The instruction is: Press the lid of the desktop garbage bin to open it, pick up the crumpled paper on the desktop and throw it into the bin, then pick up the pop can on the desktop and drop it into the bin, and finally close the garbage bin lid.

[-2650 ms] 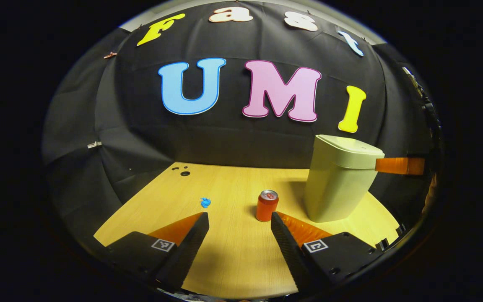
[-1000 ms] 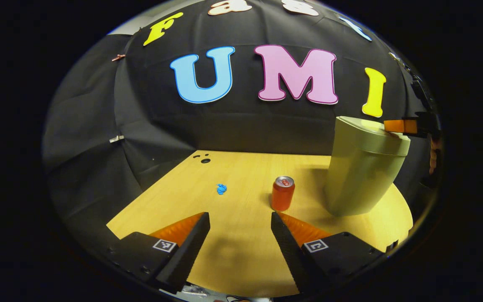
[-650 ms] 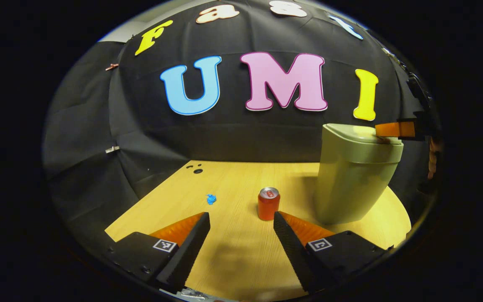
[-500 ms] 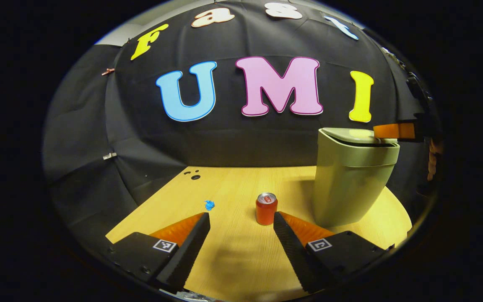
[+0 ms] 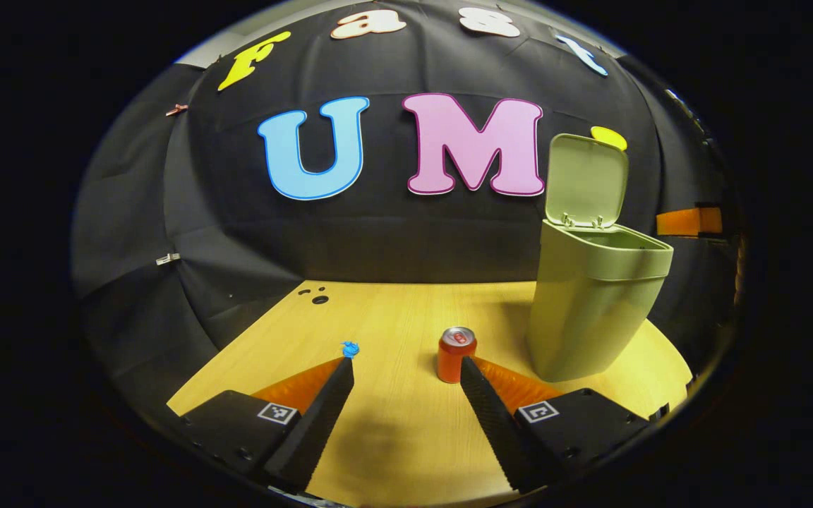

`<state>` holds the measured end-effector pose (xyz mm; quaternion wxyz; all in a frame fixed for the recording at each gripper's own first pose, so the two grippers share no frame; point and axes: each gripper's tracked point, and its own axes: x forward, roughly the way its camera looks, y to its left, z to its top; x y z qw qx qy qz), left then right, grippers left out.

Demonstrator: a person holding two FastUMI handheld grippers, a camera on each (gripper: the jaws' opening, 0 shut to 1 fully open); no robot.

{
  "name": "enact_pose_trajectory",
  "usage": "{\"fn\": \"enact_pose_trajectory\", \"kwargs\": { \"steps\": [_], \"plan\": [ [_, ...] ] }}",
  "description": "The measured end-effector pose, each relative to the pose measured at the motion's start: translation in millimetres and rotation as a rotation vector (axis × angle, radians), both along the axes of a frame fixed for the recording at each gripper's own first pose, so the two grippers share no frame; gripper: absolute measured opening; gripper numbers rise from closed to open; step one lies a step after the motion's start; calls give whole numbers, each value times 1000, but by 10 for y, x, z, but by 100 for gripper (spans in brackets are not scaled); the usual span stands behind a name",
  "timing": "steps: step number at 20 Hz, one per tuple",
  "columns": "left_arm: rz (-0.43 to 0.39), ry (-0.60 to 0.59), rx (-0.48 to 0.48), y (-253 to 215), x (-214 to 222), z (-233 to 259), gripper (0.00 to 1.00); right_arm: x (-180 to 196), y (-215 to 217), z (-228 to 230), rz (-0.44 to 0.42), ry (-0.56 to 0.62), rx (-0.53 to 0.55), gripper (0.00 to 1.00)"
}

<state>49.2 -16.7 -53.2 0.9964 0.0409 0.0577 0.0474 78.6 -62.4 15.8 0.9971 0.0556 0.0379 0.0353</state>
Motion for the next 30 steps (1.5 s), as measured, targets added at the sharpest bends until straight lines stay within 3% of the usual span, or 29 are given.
{"fn": "enact_pose_trajectory", "kwargs": {
  "steps": [8, 14, 20, 26, 30],
  "plan": [
    [5, 63, -79, 806, 424, -376, 98, -456, 278, -454, -37, 89, -29, 2],
    [-21, 108, -59, 1043, 1089, -654, 96, -727, 318, -772, -95, 169, 4, 99],
    [19, 158, -44, 1336, 1822, -975, 96, -935, 216, -926, -172, 246, -6, 99],
    [8, 206, 5, 1425, 2347, -1283, 96, -1056, 158, -1011, -232, 292, 2, 99],
    [1, 228, -41, 1456, 2613, -1337, 96, -1321, 104, -1135, -254, 328, -14, 99]
  ]
}}
